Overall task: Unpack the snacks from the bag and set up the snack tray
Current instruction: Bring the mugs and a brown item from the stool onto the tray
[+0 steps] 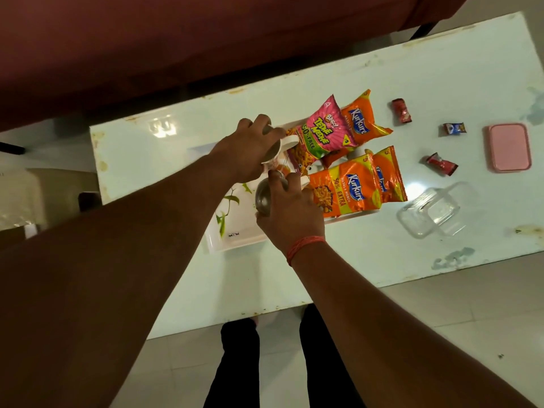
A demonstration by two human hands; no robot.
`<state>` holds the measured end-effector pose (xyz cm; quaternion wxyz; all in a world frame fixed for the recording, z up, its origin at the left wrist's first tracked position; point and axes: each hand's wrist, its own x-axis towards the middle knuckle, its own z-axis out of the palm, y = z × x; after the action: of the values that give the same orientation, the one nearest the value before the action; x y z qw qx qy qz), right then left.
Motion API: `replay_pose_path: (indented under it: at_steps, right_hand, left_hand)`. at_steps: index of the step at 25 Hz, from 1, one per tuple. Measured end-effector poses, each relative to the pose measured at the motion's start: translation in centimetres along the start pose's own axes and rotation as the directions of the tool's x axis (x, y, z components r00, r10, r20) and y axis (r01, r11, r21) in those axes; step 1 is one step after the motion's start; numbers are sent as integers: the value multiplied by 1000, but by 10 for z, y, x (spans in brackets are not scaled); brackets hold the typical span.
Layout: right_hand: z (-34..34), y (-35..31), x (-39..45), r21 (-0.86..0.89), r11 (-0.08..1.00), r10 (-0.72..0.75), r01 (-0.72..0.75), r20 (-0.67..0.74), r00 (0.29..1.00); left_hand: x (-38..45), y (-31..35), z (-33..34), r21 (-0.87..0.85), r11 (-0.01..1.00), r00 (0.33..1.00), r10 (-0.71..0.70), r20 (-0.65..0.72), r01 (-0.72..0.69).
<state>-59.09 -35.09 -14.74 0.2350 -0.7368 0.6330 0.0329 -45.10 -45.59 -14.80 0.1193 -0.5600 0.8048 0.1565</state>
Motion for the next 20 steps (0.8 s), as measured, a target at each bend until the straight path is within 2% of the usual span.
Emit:
replay_pose_path:
  at_steps: [9, 20]
  right_hand:
    - [4, 4, 1, 12, 1000, 26, -26, -48, 999]
    - [1, 1, 0, 44, 998, 47, -46, -23, 999]
  left_hand:
    - [2, -3, 3, 20, 1000, 1000, 12, -9, -12]
    - [-3, -1, 10, -26, 999, 999, -26, -22, 25]
